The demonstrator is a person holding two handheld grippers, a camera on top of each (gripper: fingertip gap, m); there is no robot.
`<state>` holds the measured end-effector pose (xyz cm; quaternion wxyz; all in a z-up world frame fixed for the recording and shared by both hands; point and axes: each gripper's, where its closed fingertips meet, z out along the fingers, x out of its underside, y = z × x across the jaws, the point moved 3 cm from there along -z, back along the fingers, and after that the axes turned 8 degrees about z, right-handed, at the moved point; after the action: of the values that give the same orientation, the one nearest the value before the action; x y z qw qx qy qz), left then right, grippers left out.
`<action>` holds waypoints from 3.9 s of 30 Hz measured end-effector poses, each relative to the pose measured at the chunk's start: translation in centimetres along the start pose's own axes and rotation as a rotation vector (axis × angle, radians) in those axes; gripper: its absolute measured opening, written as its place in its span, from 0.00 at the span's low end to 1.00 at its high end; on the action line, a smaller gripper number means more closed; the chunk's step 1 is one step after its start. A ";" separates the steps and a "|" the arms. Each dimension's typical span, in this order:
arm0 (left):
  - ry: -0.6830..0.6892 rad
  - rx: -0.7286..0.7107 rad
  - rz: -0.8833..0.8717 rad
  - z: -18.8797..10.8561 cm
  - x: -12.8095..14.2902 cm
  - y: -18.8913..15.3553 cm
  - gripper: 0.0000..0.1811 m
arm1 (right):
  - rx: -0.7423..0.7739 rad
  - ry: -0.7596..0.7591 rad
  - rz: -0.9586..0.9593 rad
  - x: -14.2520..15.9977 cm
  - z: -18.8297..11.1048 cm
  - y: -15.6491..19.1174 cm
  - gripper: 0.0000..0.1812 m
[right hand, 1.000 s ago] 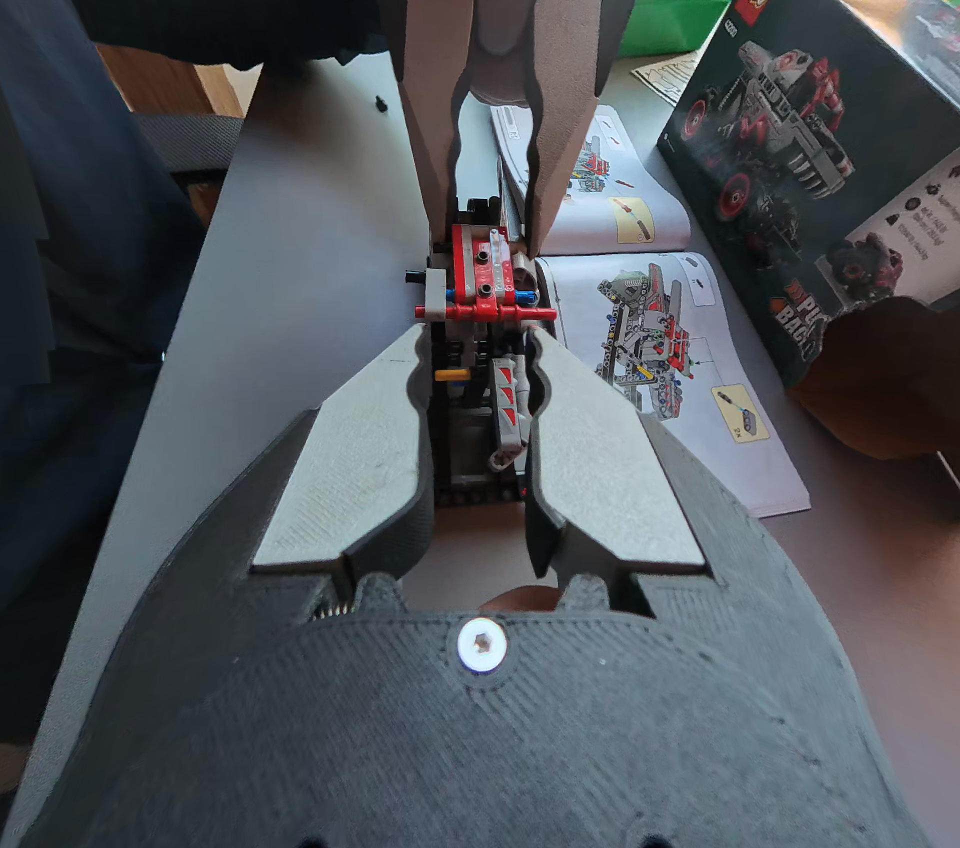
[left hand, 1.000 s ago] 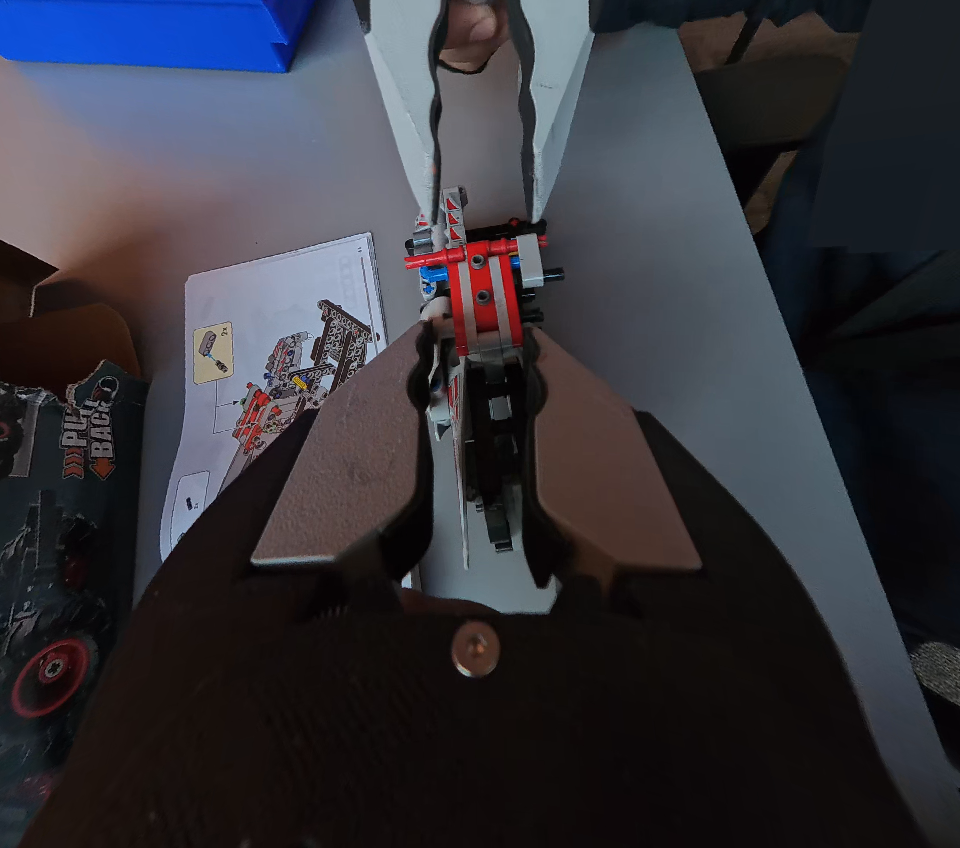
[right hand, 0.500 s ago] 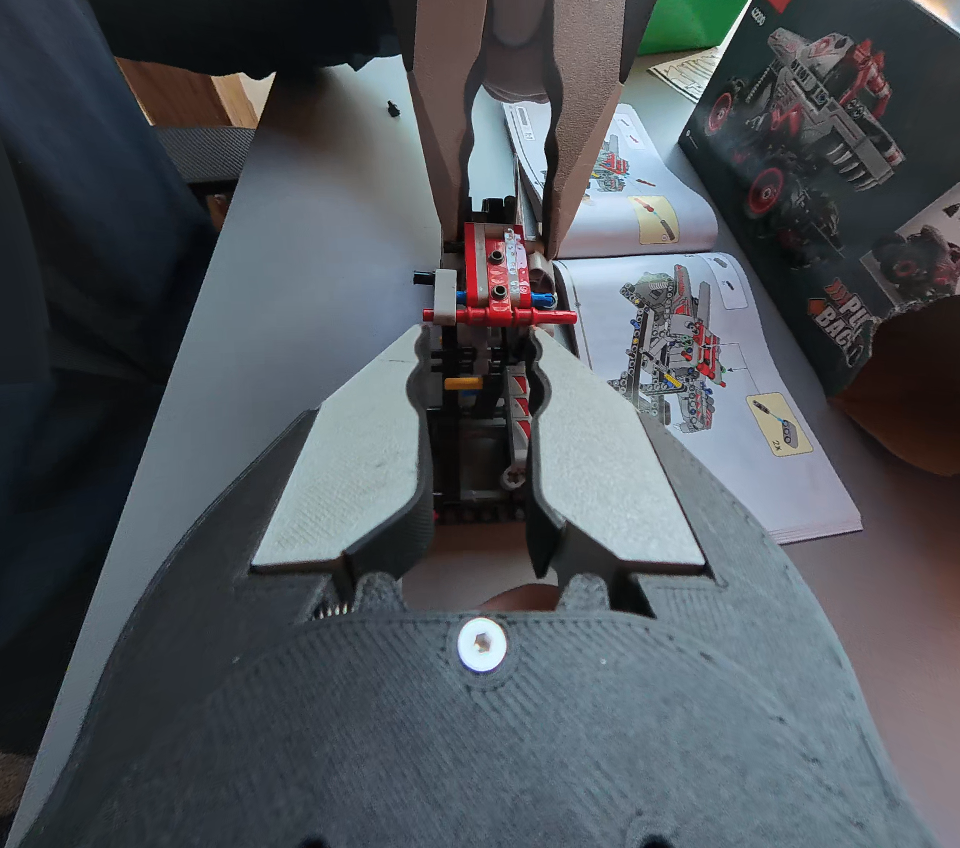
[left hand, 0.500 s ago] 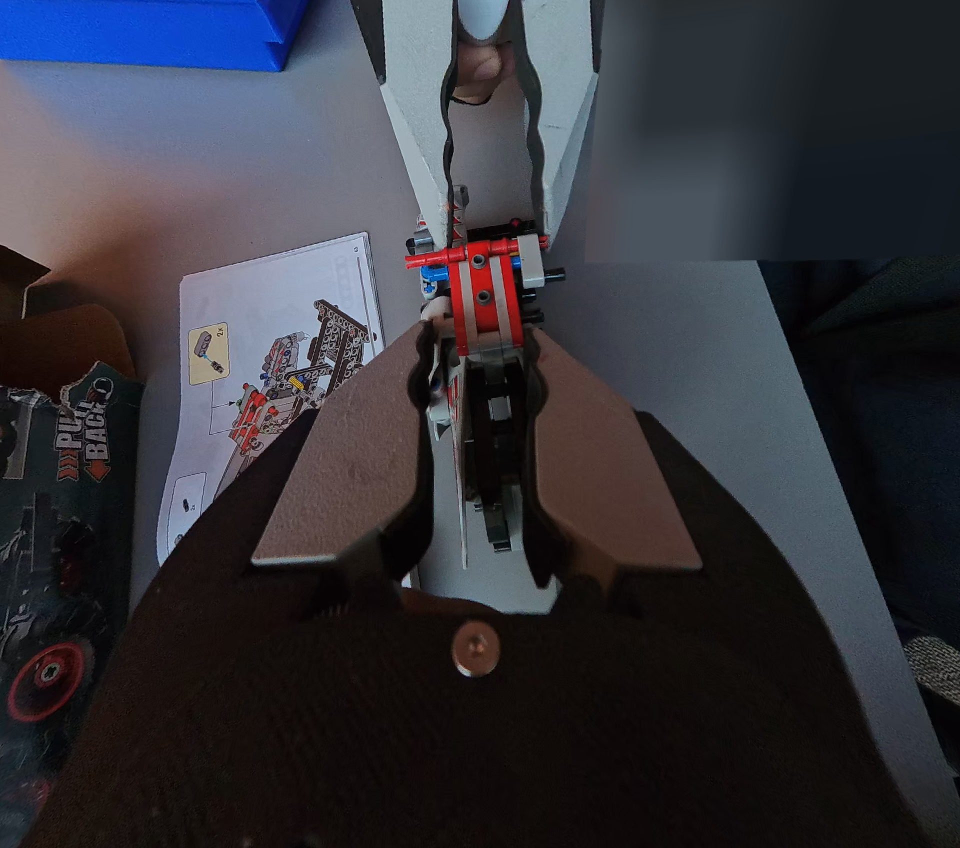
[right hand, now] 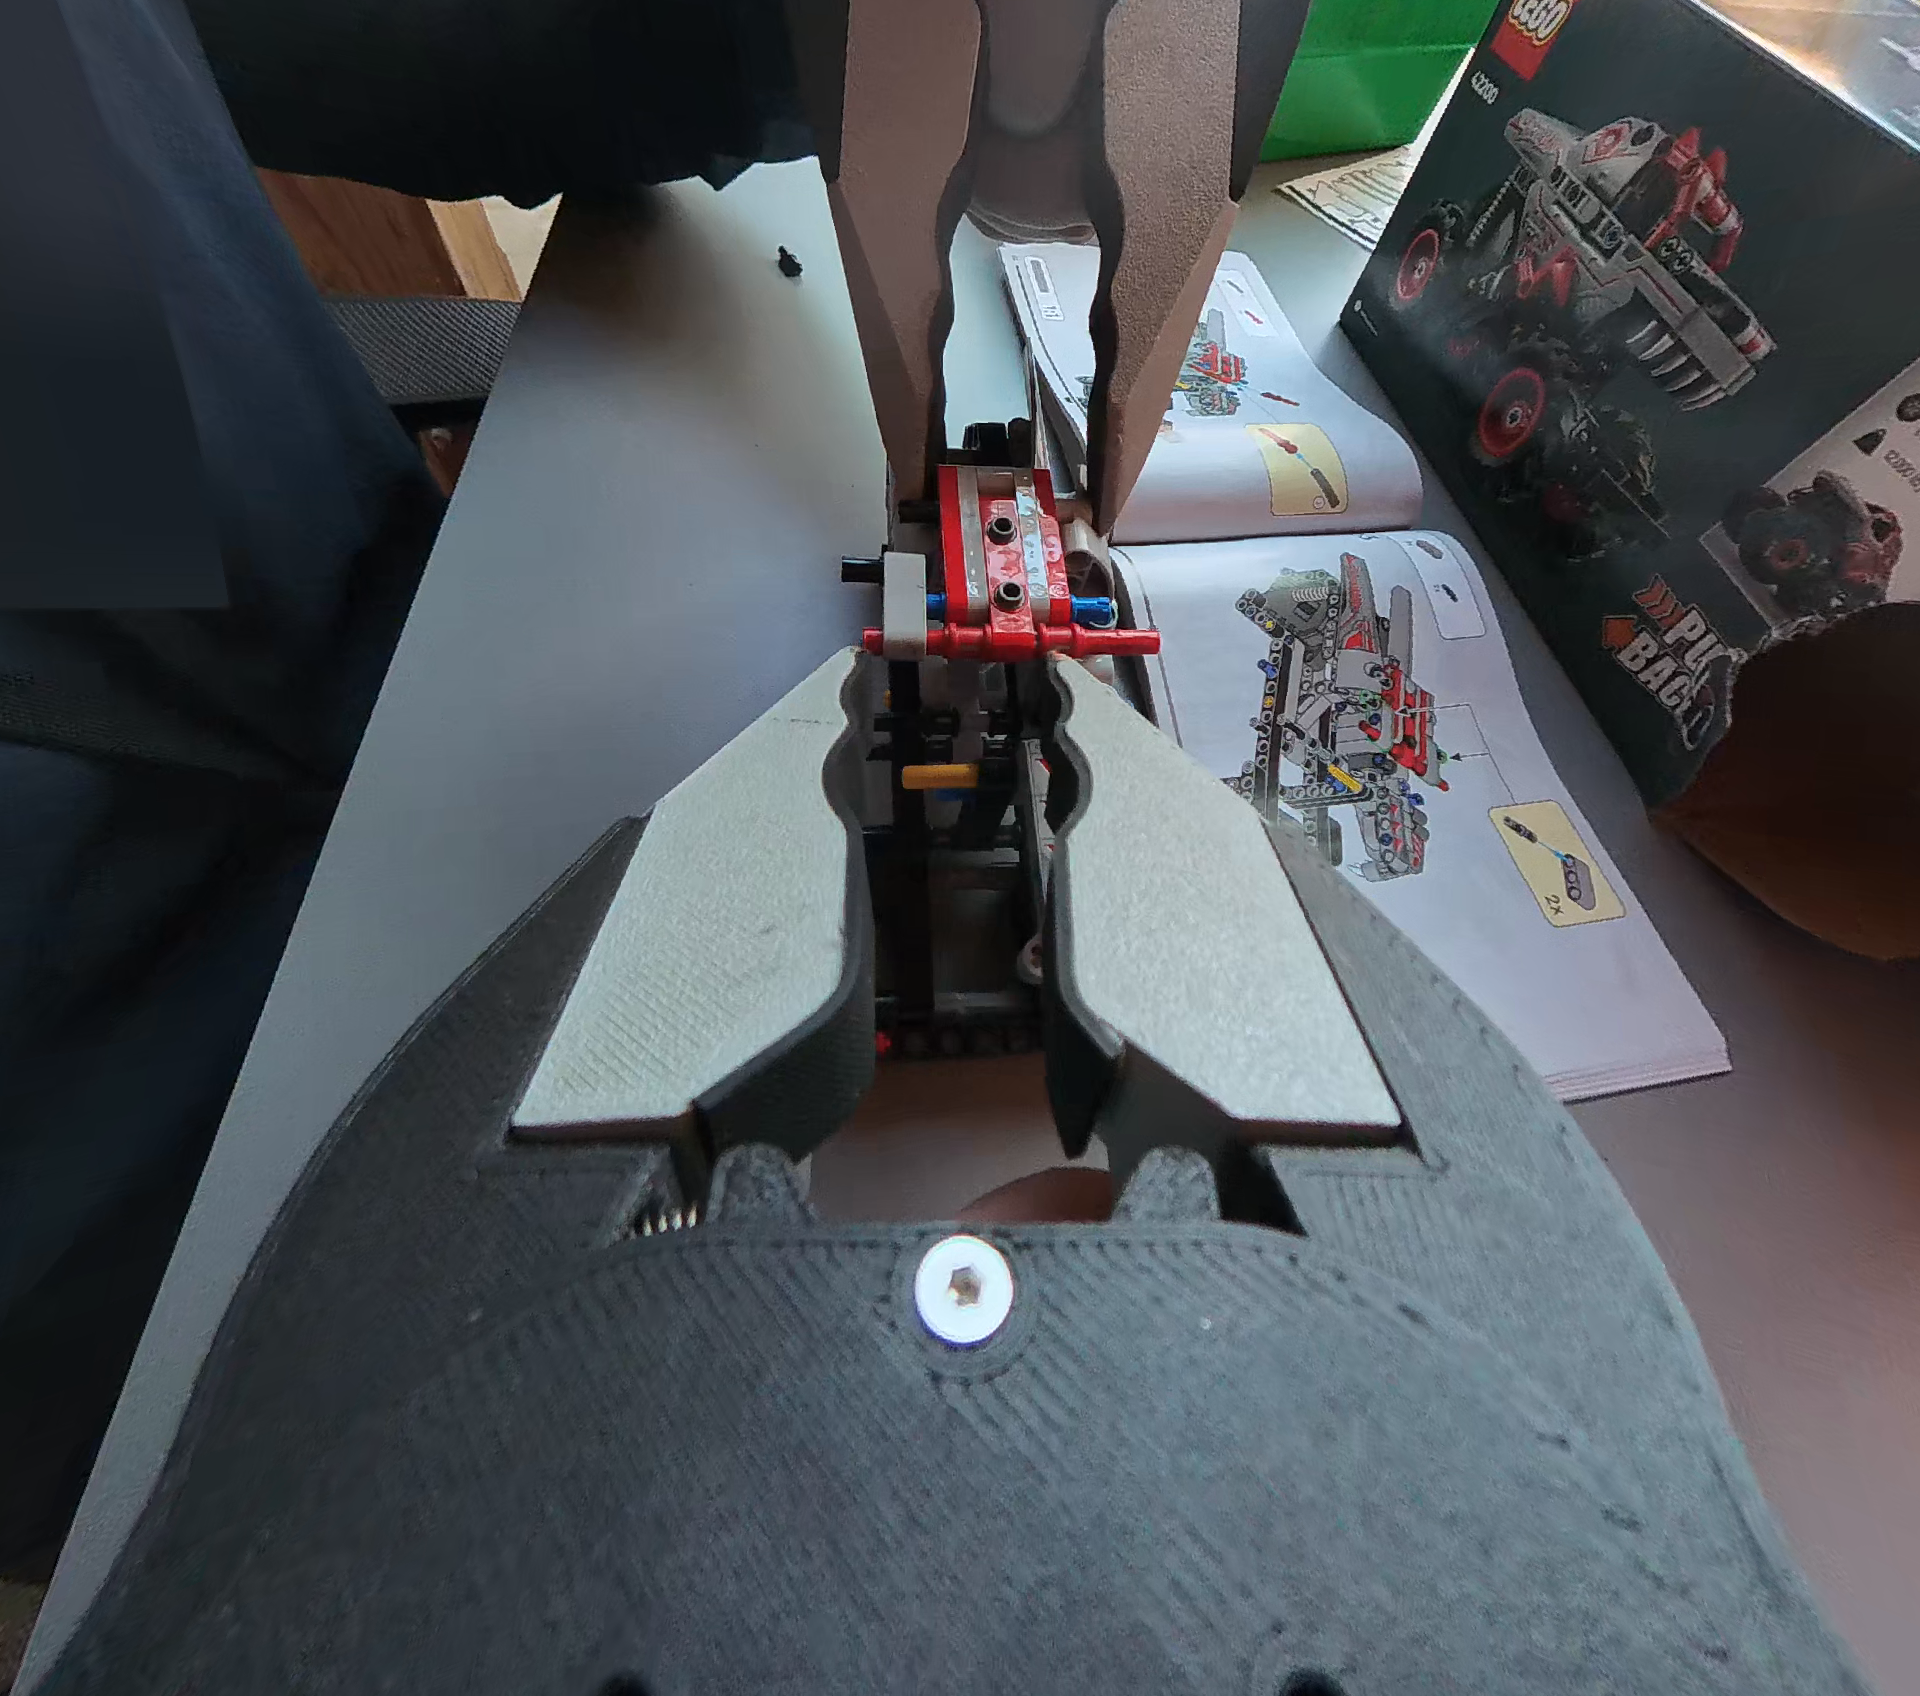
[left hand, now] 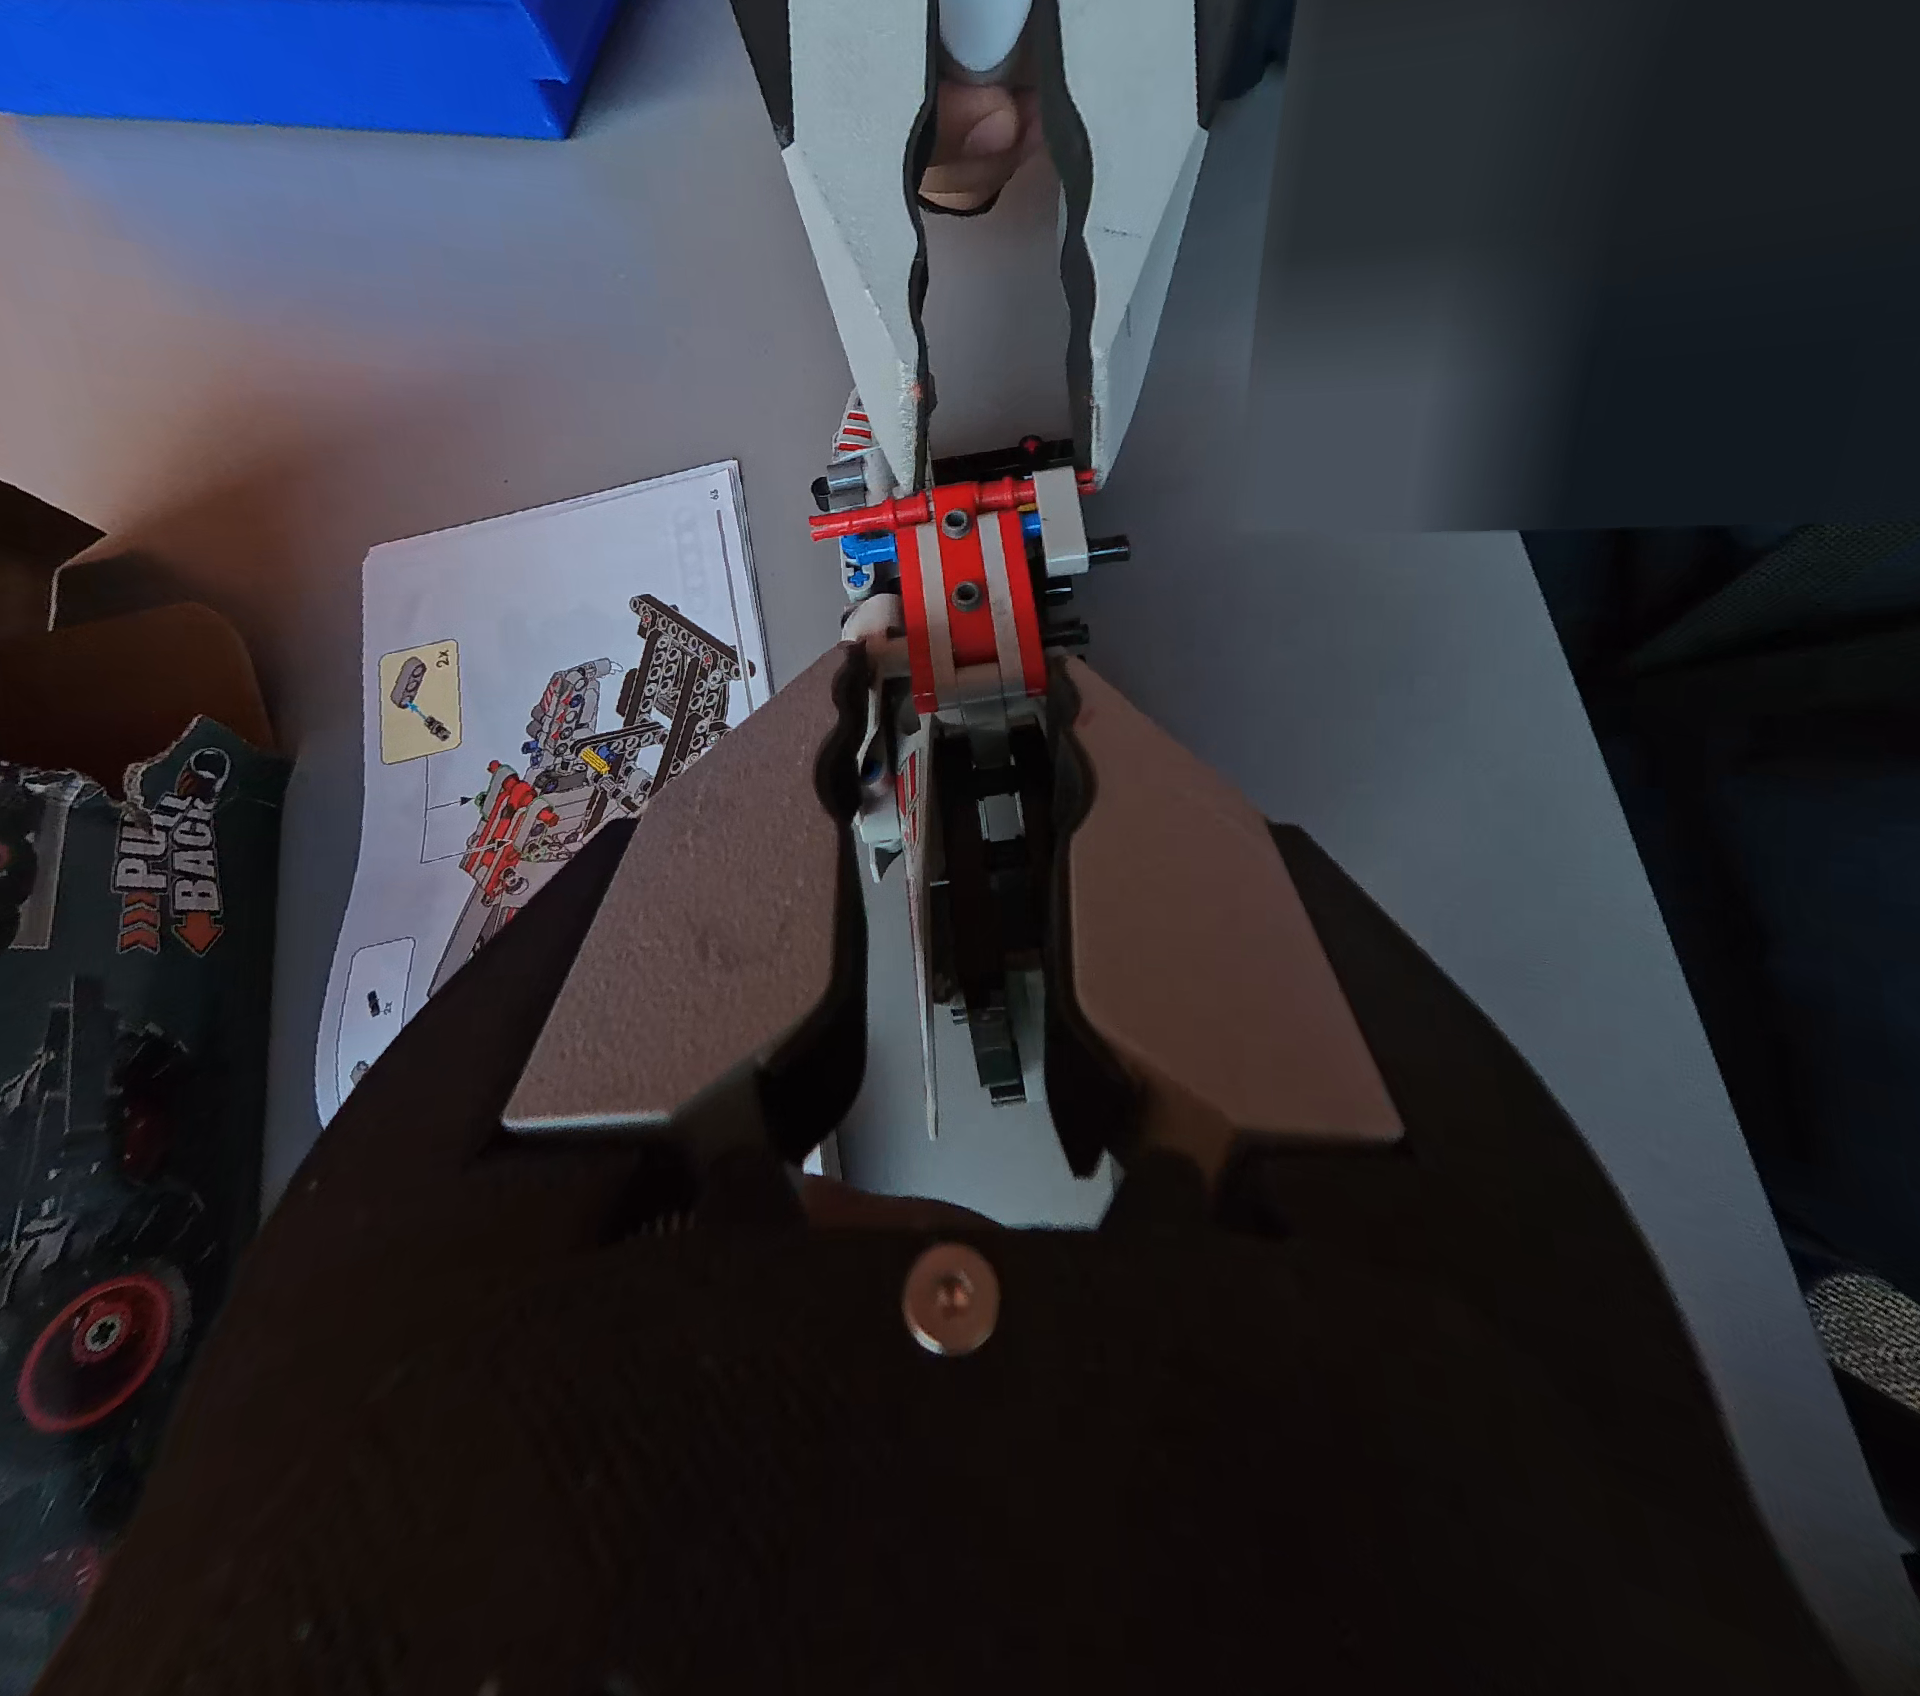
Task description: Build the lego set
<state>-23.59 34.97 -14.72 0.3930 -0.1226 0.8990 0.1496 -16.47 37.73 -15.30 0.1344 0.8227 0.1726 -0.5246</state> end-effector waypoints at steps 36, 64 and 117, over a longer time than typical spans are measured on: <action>0.011 -0.024 -0.003 0.1 0.1 0.6 0.17 | 0.010 0.159 -0.049 1.1 0.3 -0.5 0.04; -0.056 -0.322 -0.301 -6.0 2.1 -2.3 0.27 | 0.196 -0.368 0.270 -0.8 -6.7 -7.3 0.30; -0.134 -0.212 -0.399 -3.9 3.3 -6.1 0.03 | 0.042 0.127 0.002 3.4 -0.3 -0.8 0.12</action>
<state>-26.30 27.55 -15.70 0.4584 -0.3282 0.8082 0.1703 -15.27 39.07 -18.31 0.1064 0.8571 0.1687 -0.4749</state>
